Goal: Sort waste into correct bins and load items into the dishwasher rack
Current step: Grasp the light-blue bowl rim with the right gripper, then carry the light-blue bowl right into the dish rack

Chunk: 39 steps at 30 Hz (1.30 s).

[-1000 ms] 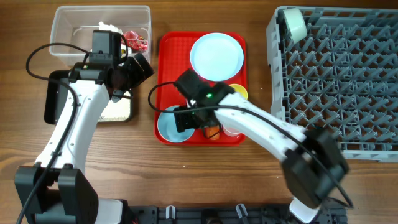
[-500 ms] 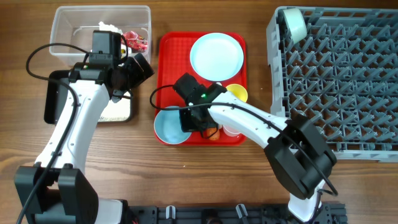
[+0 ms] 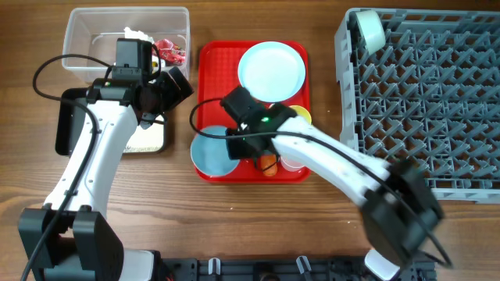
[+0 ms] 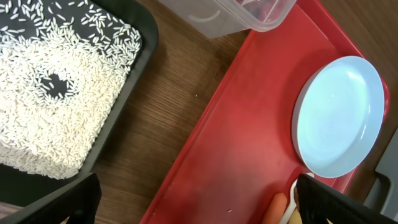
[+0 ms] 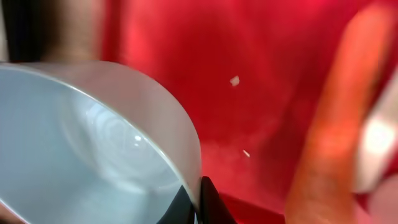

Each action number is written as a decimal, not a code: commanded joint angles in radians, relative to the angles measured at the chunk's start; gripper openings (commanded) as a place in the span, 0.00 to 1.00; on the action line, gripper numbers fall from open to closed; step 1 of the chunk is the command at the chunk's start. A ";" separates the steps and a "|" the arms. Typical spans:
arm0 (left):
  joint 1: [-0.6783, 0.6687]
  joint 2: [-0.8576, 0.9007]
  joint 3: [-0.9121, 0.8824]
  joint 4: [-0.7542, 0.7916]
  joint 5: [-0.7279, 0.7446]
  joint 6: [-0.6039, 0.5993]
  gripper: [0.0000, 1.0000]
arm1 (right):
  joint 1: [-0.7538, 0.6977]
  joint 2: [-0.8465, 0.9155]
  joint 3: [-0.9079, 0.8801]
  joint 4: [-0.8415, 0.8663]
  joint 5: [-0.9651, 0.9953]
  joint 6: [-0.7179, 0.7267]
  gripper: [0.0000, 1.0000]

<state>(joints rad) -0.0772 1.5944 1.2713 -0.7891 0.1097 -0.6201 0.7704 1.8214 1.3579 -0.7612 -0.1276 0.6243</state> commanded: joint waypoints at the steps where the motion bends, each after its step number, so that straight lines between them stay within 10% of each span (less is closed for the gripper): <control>1: 0.003 0.005 -0.002 -0.001 -0.006 -0.016 1.00 | -0.026 -0.203 0.048 -0.009 0.142 -0.070 0.04; 13: 0.003 0.005 -0.002 -0.001 -0.006 -0.017 1.00 | -0.373 -0.396 0.049 -0.069 0.909 -0.159 0.04; 18: 0.003 0.005 -0.002 -0.001 -0.006 -0.016 1.00 | -0.469 -0.344 0.048 0.016 1.042 -0.190 0.04; 26: 0.003 0.005 -0.002 -0.001 -0.006 -0.017 1.00 | -0.520 -0.139 0.048 0.298 1.281 -0.621 0.04; 39: 0.003 0.005 -0.002 -0.001 -0.006 -0.017 1.00 | -0.525 0.060 0.035 0.289 1.554 -0.782 0.04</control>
<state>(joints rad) -0.0772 1.5948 1.2709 -0.7895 0.1097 -0.6270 0.2516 1.8561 1.3922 -0.4667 1.3441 -0.1177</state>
